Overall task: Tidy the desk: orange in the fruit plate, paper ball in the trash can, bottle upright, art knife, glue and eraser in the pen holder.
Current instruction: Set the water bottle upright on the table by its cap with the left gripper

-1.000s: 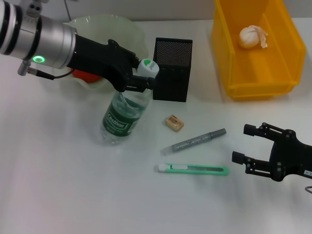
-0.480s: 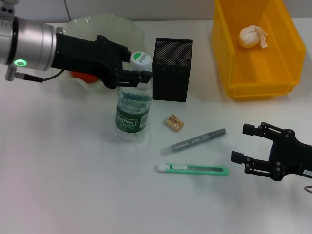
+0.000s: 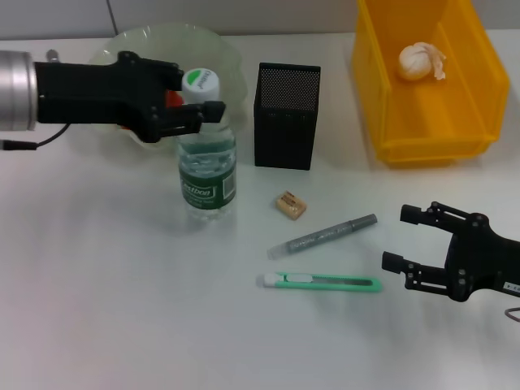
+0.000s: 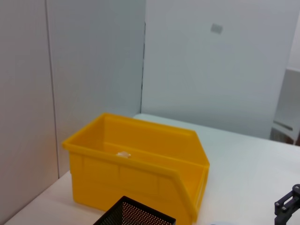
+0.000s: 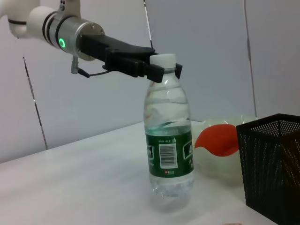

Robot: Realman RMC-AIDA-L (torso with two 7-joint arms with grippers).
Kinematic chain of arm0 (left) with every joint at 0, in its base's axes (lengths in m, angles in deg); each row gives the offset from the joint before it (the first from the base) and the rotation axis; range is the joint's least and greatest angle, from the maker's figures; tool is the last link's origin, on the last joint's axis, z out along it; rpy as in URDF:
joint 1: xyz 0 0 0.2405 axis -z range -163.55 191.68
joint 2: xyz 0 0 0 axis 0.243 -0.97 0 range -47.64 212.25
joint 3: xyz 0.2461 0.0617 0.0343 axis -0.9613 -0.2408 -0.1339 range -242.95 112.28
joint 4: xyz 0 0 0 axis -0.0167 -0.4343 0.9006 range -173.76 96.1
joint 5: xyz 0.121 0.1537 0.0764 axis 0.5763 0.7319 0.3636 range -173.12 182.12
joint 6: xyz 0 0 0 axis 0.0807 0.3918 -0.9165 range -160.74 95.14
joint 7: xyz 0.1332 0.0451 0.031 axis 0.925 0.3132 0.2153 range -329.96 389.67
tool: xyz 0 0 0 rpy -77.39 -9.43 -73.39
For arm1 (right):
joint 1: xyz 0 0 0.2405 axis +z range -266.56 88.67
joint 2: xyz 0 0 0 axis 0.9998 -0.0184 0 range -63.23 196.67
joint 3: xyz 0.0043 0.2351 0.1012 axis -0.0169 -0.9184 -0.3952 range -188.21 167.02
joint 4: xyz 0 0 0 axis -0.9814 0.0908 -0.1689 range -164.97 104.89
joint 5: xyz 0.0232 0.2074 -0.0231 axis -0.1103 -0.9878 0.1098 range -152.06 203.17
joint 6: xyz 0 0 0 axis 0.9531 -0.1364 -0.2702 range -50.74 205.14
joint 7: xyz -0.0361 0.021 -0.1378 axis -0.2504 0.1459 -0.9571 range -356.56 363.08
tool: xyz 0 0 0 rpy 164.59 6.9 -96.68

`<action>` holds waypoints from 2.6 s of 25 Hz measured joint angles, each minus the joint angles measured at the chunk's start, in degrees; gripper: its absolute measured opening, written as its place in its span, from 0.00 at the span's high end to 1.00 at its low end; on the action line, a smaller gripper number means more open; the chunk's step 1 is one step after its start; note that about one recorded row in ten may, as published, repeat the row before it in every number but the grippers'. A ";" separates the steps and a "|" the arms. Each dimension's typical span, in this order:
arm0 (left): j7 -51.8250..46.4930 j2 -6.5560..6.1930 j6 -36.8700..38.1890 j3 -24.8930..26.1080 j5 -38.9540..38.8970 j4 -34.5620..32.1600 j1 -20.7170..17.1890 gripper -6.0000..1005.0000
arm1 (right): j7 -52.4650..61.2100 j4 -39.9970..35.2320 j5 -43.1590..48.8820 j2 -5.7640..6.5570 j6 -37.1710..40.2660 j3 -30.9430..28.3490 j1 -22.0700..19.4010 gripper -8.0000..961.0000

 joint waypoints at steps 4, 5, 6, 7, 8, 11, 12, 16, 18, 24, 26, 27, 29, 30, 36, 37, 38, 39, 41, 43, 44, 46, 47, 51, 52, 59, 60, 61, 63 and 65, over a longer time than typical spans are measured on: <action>2.40 0.06 0.91 1.45 -2.07 0.53 -1.92 0.56 | -0.31 0.00 0.01 0.00 0.44 0.00 0.10 0.18; 3.15 0.06 0.97 1.85 -2.91 0.92 -2.41 0.56 | -0.49 0.00 0.02 0.00 0.48 0.00 0.12 0.18; 4.09 0.06 1.09 2.39 -4.01 1.57 -2.97 0.56 | -0.65 0.00 0.02 0.00 0.51 0.00 0.14 0.18; 4.86 0.02 1.29 2.93 -4.98 2.23 -3.38 0.56 | -0.82 -0.01 0.02 0.00 0.54 0.00 0.15 0.18; 5.62 -0.02 1.60 3.54 -5.76 2.88 -3.71 0.56 | -0.95 -0.01 0.02 0.00 0.56 0.00 0.15 0.18; 8.40 -0.14 3.21 6.29 -7.19 5.12 -4.31 0.56 | -1.09 -0.01 0.02 0.00 0.61 0.00 0.20 0.18; 9.57 -0.17 4.05 7.59 -7.47 6.07 -4.46 0.56 | -1.20 -0.01 0.02 0.00 0.67 0.00 0.22 0.18; 13.37 -0.57 5.94 12.10 -7.67 10.22 -4.55 0.56 | -1.61 -0.01 0.02 0.00 1.11 0.00 0.24 0.18; 14.50 -0.74 6.15 13.13 -7.68 11.43 -4.61 0.56 | -1.64 -0.01 0.02 0.00 1.15 0.00 0.24 0.18; 18.85 -1.41 6.96 16.86 -7.72 15.60 -5.24 0.56 | -1.76 0.02 0.10 0.00 1.21 0.00 0.12 0.18; 20.28 -1.49 6.74 17.83 -7.73 16.63 -5.54 0.56 | -1.81 0.07 0.11 0.00 1.29 0.00 0.06 0.18; 20.93 -1.53 6.65 18.37 -7.73 17.12 -5.65 0.56 | -1.81 0.07 0.11 0.00 1.29 0.00 0.06 0.18; 23.07 -1.64 6.51 20.71 -7.74 19.17 -5.80 0.56 | -2.20 0.08 0.11 0.00 1.56 0.00 -0.03 0.18; 23.07 -1.64 6.51 20.71 -7.74 19.17 -5.80 0.56 | -2.20 0.08 0.11 0.00 1.56 0.00 -0.03 0.18; 27.11 -1.66 5.04 22.75 -7.87 22.20 -6.25 0.56 | -2.38 0.08 0.14 0.00 1.81 0.00 -0.14 0.18; 27.72 -1.47 4.68 23.10 -7.92 22.40 -6.31 0.56 | -2.39 0.08 0.18 0.00 1.82 0.01 -0.12 0.18; 27.72 -1.47 4.68 23.10 -7.92 22.40 -6.31 0.56 | -2.39 0.08 0.18 0.00 1.82 0.01 -0.12 0.18; 28.00 -1.35 4.50 23.31 -7.92 22.49 -6.34 0.56 | -2.40 0.08 0.21 0.00 1.81 0.06 -0.10 0.18; 28.57 -1.15 4.05 23.57 -7.93 22.66 -6.40 0.56 | -2.41 0.08 0.21 0.00 1.82 0.10 -0.11 0.18; 30.38 -0.85 2.44 23.75 -8.14 23.78 -6.54 0.56 | -2.45 0.08 0.21 0.00 1.82 0.13 -0.15 0.19; 30.94 -0.81 1.73 23.76 -8.30 24.29 -6.54 0.56 | -2.49 0.08 0.21 0.00 1.82 0.17 -0.19 0.19; 32.22 -0.74 -0.25 23.78 -8.82 25.80 -6.44 0.56 | -2.53 0.08 0.21 0.00 1.85 0.18 -0.25 0.19; 32.59 -0.73 -0.64 23.81 -9.07 26.14 -6.44 0.56 | -2.54 0.08 0.21 0.00 1.87 0.18 -0.28 0.19; 33.56 -0.66 -1.99 23.89 -10.05 26.96 -6.54 0.56 | -2.57 0.08 0.21 0.01 1.90 0.18 -0.33 0.19; 33.68 -0.65 -2.35 23.90 -10.06 27.07 -6.55 0.56 | -2.57 0.08 0.21 0.03 1.90 0.18 -0.33 0.19; 35.11 -0.17 -3.77 25.05 -10.12 27.38 -6.83 0.56 | -3.12 0.08 0.20 0.09 1.90 1.29 -0.31 0.19; 35.13 -0.16 -3.76 25.19 -10.13 27.56 -6.83 0.56 | -3.14 0.08 0.20 0.09 1.89 1.64 -0.31 0.19; 35.14 -0.15 -3.75 25.23 -10.17 27.69 -6.84 0.56 | -3.16 0.08 0.20 0.09 1.88 1.76 -0.31 0.19; 35.17 -0.14 -3.74 25.26 -10.35 27.83 -6.85 0.56 | -3.20 0.08 0.19 0.09 1.84 1.83 -0.31 0.19; 35.24 -0.12 -3.76 25.26 -10.71 27.85 -6.87 0.56 | -3.20 0.08 0.19 0.09 1.82 1.83 -0.31 0.19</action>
